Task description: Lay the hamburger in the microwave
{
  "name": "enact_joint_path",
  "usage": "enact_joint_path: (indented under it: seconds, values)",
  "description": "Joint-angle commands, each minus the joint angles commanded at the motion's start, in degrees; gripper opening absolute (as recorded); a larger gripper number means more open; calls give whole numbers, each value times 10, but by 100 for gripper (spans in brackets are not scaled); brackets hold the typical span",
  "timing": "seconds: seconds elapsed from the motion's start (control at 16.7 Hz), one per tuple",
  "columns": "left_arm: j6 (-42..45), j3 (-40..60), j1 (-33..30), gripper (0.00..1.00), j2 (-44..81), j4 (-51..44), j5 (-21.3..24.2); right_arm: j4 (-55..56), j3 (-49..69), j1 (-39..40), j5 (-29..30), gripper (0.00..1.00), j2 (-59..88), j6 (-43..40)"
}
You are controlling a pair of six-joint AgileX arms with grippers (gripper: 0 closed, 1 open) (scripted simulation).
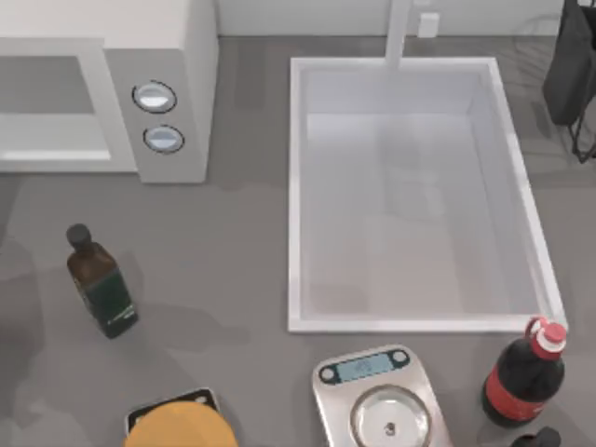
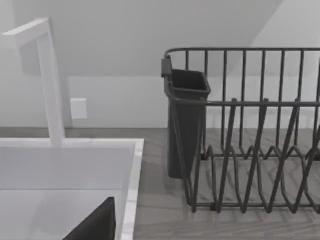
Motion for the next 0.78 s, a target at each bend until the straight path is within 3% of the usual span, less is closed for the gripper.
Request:
enact_joint_path:
  seconds: [0.36, 0.78]
  values:
    - [-4, 80, -1, 0, -51, -134, 0, 0, 0, 0, 0, 100, 0, 0]
    - [-10, 81, -2, 0, -50, -135, 3, 0, 0, 0, 0, 100, 0, 0]
